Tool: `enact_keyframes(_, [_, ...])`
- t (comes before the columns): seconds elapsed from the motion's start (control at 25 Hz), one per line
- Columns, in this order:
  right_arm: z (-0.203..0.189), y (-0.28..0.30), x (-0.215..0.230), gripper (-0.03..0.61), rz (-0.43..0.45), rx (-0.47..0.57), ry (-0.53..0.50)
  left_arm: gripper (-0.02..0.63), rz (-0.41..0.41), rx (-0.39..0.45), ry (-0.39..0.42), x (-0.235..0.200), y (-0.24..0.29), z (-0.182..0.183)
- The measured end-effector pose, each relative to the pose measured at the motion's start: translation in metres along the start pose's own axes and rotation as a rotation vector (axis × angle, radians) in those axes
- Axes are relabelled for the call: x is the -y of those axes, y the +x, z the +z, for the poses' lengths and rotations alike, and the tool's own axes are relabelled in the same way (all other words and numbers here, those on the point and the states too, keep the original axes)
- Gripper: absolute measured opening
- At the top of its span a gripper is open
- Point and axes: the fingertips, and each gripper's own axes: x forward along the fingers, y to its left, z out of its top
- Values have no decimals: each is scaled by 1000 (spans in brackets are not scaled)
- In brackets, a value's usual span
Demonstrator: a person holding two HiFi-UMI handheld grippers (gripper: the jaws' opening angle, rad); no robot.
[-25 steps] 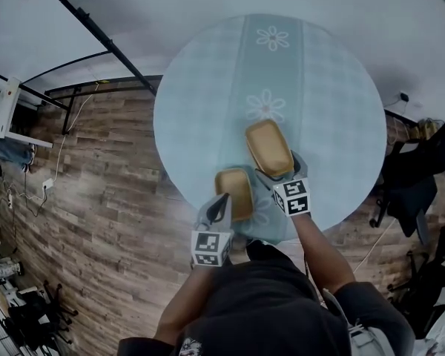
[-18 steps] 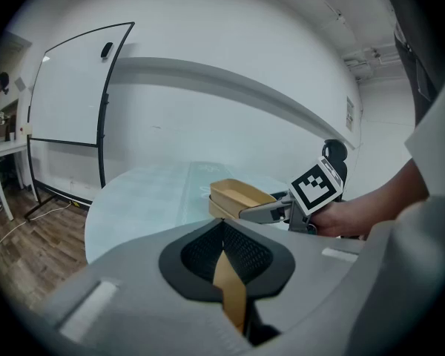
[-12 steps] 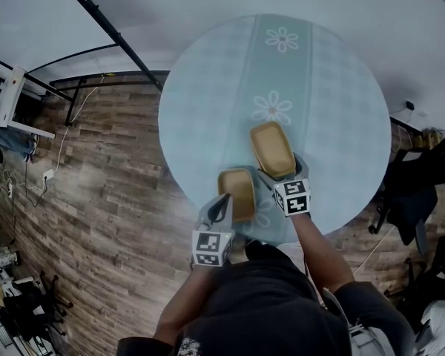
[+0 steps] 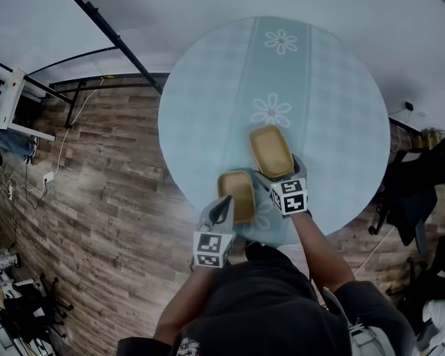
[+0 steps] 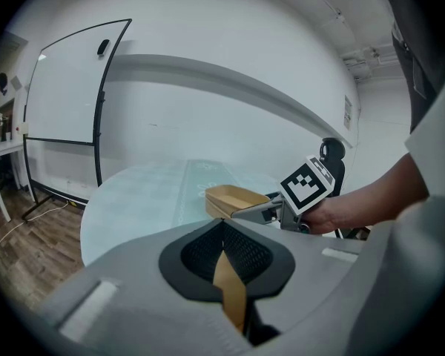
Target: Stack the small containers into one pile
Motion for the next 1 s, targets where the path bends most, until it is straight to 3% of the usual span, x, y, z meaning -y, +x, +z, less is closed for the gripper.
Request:
enact_keyframes(0.36, [-26,-1,3,588,-5,-119,8,5,-5,-12,9,-3,-3,1])
enact_keyframes(0.72, [-22,-30,-4,588,9,-59,9,5,9,-10,14,11,-7,2])
enact_keyframes(1.0, [-10,-62,-13,588,39,34,8,5,89,-33,-13,3,-22,-10])
